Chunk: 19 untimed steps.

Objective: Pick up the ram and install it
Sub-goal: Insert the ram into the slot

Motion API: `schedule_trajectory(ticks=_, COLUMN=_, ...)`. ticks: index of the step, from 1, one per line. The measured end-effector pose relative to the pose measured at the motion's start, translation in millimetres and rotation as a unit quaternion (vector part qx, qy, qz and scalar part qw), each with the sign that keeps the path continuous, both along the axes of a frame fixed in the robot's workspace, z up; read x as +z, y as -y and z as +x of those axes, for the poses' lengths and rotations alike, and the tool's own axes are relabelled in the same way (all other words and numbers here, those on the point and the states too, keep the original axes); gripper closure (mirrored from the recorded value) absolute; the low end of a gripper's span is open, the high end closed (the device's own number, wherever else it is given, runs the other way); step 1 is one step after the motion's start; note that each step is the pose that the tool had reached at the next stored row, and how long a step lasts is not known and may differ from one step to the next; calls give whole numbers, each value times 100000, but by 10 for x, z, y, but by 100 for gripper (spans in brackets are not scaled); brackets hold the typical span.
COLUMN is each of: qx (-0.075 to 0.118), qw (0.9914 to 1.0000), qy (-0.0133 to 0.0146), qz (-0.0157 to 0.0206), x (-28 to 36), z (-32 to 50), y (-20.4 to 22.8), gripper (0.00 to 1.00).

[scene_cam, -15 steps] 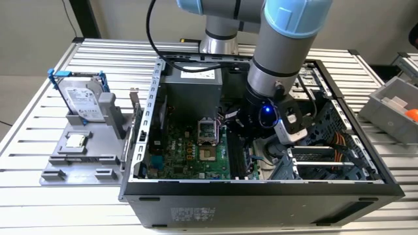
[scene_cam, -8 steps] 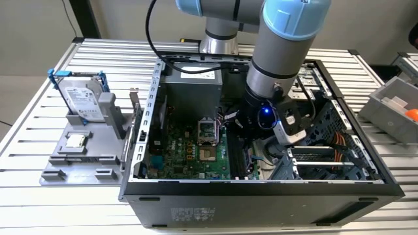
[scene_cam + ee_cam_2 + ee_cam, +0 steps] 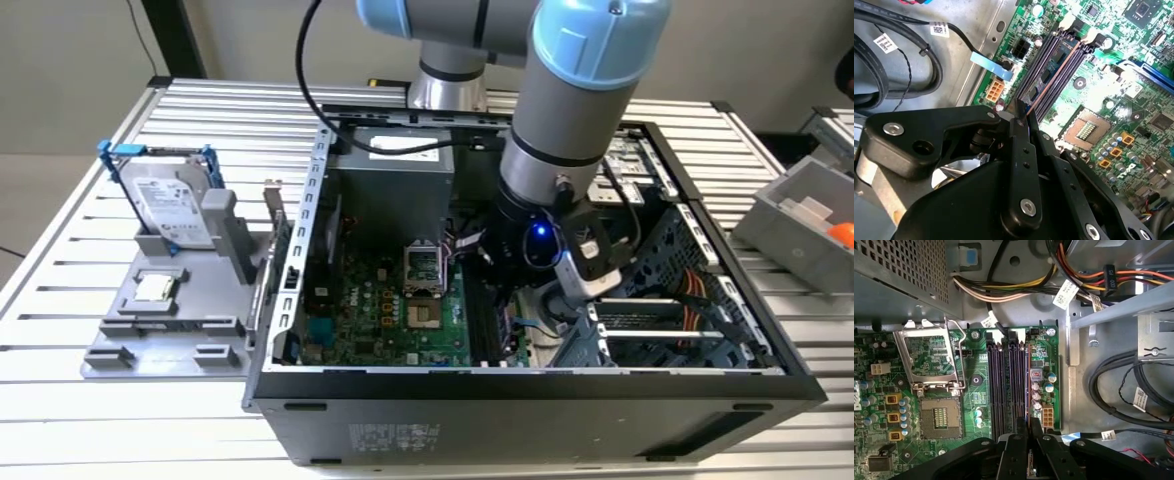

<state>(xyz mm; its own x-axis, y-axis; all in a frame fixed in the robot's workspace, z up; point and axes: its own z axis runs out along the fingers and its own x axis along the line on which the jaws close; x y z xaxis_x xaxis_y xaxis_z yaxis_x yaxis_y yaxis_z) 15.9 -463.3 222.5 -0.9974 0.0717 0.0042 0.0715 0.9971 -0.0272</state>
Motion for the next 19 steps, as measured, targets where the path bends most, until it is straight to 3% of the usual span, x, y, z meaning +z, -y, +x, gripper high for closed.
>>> schedule_trajectory(ticks=19, qx=247, qw=100000, qy=-4, qz=-40, x=-46, z=-25, y=2, gripper=100)
